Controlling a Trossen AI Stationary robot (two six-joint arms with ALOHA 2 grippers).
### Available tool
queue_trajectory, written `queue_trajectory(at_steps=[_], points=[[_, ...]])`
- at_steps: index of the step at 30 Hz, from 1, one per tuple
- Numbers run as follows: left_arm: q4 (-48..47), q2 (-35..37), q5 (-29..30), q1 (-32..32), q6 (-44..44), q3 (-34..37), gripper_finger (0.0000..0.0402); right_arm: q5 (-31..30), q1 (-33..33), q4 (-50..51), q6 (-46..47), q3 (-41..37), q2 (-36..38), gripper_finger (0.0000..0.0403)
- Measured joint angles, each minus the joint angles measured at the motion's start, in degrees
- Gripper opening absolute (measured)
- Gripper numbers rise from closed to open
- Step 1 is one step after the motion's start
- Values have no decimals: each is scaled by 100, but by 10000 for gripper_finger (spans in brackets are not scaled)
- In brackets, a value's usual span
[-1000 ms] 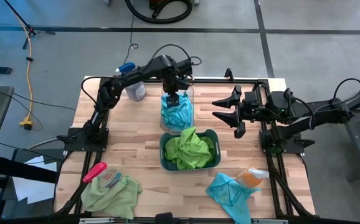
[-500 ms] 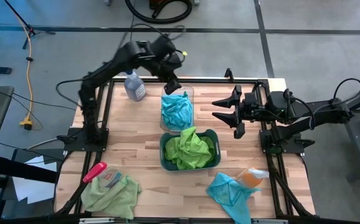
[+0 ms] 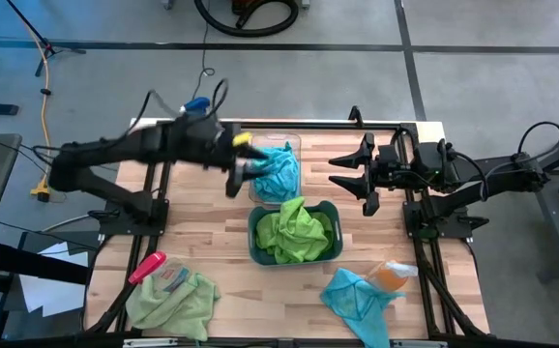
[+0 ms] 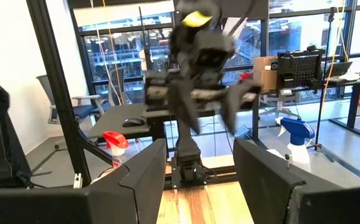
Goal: Sort microfiber towel by color & place in baskets
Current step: Put the blue microfiber towel into the transparent bin
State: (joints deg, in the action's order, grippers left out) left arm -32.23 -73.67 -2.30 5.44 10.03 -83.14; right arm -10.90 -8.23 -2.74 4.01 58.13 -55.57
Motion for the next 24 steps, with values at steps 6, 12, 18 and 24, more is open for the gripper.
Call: queue_trajectory(at_steps=[6, 12, 18, 24], points=[[2764, 1042, 735, -834, 677, 2328, 206, 0, 0, -2, 197, 0, 0, 185], [4627, 1397, 1481, -1292, 591, 3490, 206, 0, 0, -13, 201, 0, 0, 185], [4844, 1412, 1510, -1336, 279, 3564, 206, 0, 0, -17, 251, 0, 0, 185], [4881, 1412, 1512, -1325, -311, 3564, 206, -72, 0, -8, 1, 0, 0, 185]])
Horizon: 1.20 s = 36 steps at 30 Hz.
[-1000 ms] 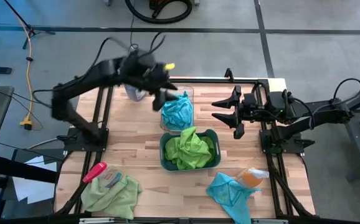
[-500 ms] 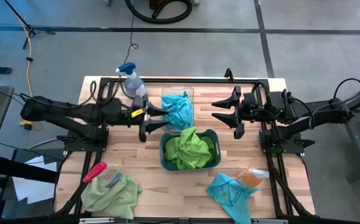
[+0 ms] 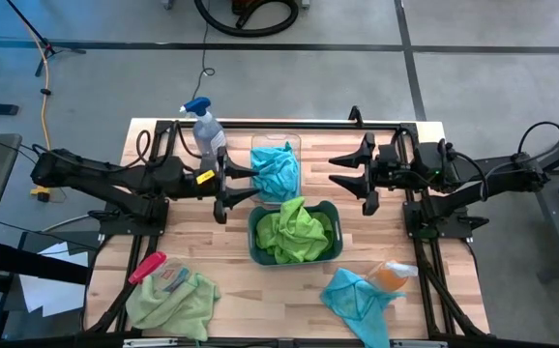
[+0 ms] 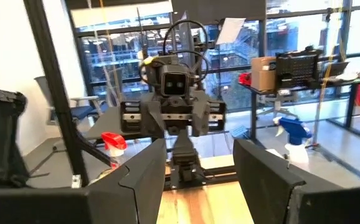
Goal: Sort microfiber towel by color & place in baskets
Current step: Put the blue microfiber towel into the transparent bin
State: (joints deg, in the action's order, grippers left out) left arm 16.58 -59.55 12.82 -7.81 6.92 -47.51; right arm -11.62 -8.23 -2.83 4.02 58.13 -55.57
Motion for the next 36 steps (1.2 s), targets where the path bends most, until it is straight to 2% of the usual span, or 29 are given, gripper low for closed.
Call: queue_trajectory(at_steps=[9, 15, 17, 20, 23, 26, 30, 33, 36], points=[[1, 0, 0, 0, -103, 0, 206, -241, 0, -188, 327, 0, 0, 185], [-5, 11, 0, 0, 184, 0, 206, -293, 0, -197, 1367, 9, -245, 185], [-14, 48, 0, 0, 242, -2, 206, -32, 0, -157, 1868, 9, -547, 185], [-13, 52, 0, 2, 244, -9, 206, 842, -21, 28, 2430, 30, -1106, 185], [-21, 76, 20, 2, 242, -9, 206, 1604, -148, 980, 3032, 446, -1685, 185], [-46, 70, 117, 2, 244, -9, 206, 2085, -348, 2395, 3423, 1125, -2228, 185], [-44, 72, 130, 2, 242, -9, 206, 2844, -746, 4171, 3508, 1997, -2901, 185], [-44, 72, 130, 2, 195, -9, 206, 3160, -1080, 5116, 3707, 2477, -3331, 185], [-46, 72, 131, 2, 194, -9, 206, 3338, -1412, 5573, 4010, 2663, -3712, 185]])
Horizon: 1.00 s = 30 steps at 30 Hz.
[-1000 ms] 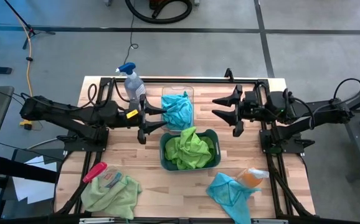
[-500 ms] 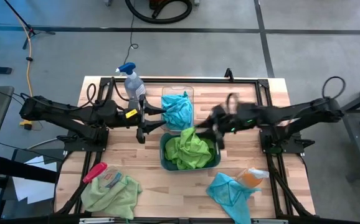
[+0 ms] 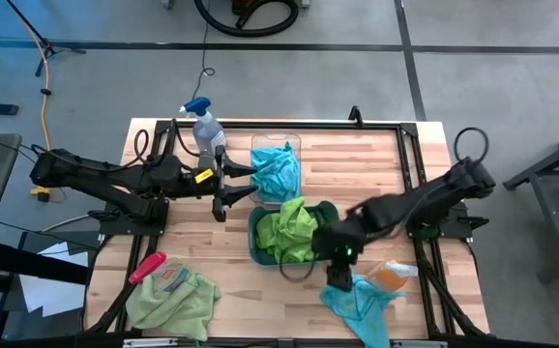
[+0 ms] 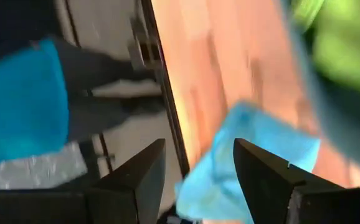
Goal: Sort microfiber towel by color & place in baskets
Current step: Put the blue microfiber towel into the transparent bin
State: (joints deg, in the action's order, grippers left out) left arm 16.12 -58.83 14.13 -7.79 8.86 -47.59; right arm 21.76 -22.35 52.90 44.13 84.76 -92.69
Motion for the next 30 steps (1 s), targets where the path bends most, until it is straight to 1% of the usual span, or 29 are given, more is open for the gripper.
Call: queue_trajectory(at_steps=[3, 5, 11, 17, 20, 26, 30], points=[[0, 0, -2, 0, -2, 0, 206, 242, -312, 59, 310, -18, -336, 185], [0, 0, -1, 0, -2, 0, 206, 270, -510, 62, 465, -27, -593, 185], [0, 0, -1, 0, -7, 0, 206, 270, -989, 149, 828, -31, -1204, 185], [1, 0, -1, 0, -9, 0, 206, 57, -1250, 242, 1058, -32, -1685, 185], [0, 0, -2, 0, -11, 0, 206, -173, -1311, 274, 1106, -38, -1892, 185], [0, 0, -2, 0, -9, 2, 206, -1169, -1408, 384, 1094, -38, -2202, 185], [1, 0, -2, 0, -9, 2, 206, -1233, -1409, 379, 971, -38, -2378, 185]])
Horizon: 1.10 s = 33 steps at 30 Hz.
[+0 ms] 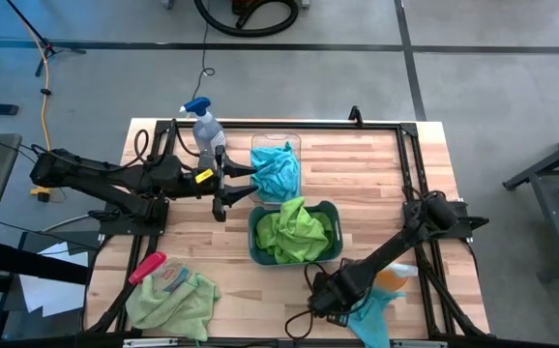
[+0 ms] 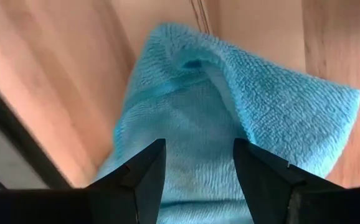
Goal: Sort microfiber towel by color & place in baskets
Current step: Put the blue microfiber towel into the transparent bin
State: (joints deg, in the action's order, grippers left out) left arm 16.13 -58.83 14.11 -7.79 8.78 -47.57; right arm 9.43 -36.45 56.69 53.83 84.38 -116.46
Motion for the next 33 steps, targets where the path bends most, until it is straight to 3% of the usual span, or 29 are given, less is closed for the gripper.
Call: queue_trajectory(at_steps=[10, 13, 17, 20, 26, 33], points=[[-1, 0, 0, 0, 0, 2, 206, -19, 1, -5, -178, 31, -433, 177], [-1, 0, 0, 0, -52, 2, 206, -19, -4, 32, -327, 26, -426, 133], [8, 0, 2, 0, -413, 2, 206, 108, -8, -4, -449, -3, -356, 21], [70, 0, 84, 0, -828, 2, 206, 95, -14, -41, -620, 44, -257, 13], [137, 0, 374, 0, -1154, 2, 206, -88, 5, 236, -1819, 562, 191, 3], [710, -2, 376, -1, -1159, 2, 206, 608, 322, 296, -3702, 918, 1137, 1]])
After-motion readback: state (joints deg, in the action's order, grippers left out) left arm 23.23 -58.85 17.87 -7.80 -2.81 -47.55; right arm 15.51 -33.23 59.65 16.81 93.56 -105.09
